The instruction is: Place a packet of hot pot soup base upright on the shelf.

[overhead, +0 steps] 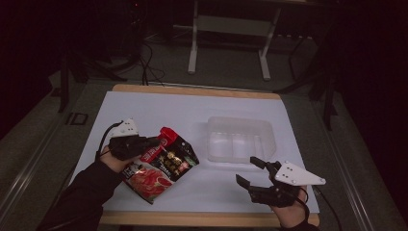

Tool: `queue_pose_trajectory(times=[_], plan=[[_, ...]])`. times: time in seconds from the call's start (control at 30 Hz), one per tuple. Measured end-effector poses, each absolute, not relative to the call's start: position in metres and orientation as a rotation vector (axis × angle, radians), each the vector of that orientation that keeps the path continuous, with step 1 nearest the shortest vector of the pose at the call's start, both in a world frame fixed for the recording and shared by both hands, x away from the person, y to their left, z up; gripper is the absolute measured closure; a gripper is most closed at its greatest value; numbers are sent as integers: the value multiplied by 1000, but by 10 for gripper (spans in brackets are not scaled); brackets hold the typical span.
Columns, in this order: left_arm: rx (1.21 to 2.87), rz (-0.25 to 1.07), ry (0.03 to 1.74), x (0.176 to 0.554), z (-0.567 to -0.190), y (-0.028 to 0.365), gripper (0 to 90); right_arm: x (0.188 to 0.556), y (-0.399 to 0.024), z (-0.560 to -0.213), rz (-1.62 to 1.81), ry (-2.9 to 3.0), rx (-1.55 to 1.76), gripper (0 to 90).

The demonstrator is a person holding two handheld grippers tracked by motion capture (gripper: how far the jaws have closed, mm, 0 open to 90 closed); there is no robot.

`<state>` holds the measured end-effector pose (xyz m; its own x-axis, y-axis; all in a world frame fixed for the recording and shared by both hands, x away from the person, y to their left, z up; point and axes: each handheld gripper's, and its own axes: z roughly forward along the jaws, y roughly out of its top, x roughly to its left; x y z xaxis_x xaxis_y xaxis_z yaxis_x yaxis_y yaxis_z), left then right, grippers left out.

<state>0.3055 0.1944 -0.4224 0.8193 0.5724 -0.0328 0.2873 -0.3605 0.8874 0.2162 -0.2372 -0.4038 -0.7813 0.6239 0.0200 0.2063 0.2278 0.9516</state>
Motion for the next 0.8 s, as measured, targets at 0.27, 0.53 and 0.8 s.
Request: queue_pose_trajectory(times=[0.27, 0.53, 0.8], plan=[[1860, 387, 580, 286, -401, 197, 885, 216, -238, -404, 1576, 2138, 768, 272], [1653, 392, 624, 290, -394, 200, 885, 218, -235, -400, 1576, 2138, 761, 273], [1585, 374, 621, 291, -394, 194, 885, 226, -233, -388, 1582, 2119, 750, 275]])
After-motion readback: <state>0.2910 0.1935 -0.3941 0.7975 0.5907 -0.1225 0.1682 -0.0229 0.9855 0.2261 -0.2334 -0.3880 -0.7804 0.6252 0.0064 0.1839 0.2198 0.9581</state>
